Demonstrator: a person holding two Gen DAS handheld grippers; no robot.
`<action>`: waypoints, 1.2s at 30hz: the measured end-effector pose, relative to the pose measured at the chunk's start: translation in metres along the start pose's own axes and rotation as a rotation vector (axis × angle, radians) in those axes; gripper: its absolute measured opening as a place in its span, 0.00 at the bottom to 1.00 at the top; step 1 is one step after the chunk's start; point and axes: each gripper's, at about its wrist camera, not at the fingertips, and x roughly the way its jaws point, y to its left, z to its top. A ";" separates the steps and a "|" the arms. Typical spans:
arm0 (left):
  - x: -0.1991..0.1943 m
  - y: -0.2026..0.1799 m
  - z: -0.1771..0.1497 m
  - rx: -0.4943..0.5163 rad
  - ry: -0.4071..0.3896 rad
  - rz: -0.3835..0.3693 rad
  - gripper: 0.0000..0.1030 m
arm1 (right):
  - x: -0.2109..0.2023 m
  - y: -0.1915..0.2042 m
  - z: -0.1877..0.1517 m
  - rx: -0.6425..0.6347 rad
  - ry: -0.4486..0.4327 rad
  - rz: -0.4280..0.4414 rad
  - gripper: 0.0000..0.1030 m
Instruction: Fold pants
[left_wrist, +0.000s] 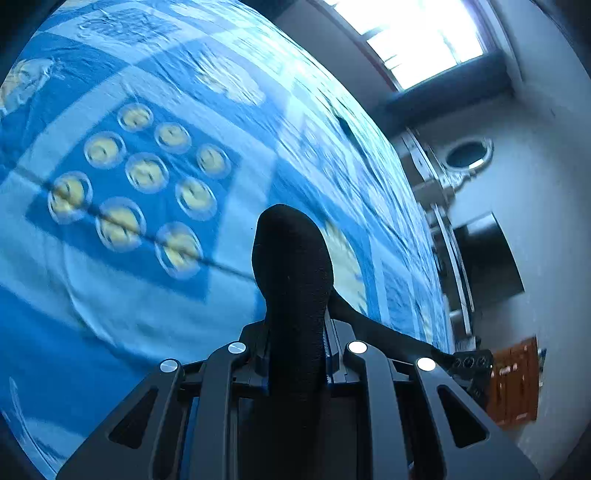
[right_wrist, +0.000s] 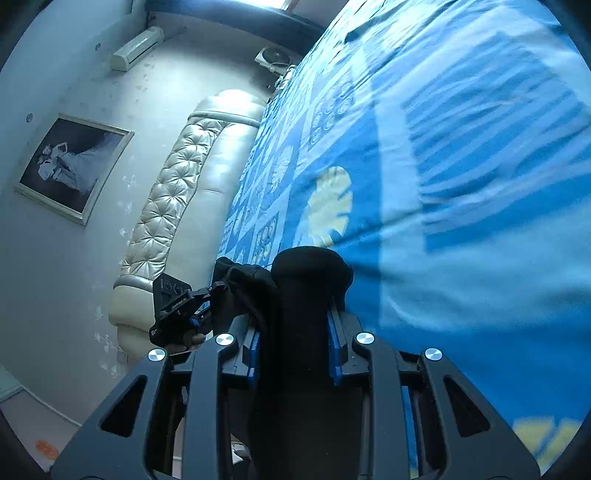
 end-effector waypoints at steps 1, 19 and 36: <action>0.000 0.002 0.005 0.002 -0.007 0.006 0.19 | 0.007 -0.001 0.006 0.002 0.004 0.001 0.26; -0.018 0.061 -0.004 -0.134 -0.015 -0.172 0.78 | -0.015 -0.039 -0.012 0.180 -0.051 0.087 0.71; -0.058 0.042 -0.130 -0.183 -0.015 -0.144 0.82 | -0.030 -0.018 -0.092 0.176 -0.073 0.040 0.78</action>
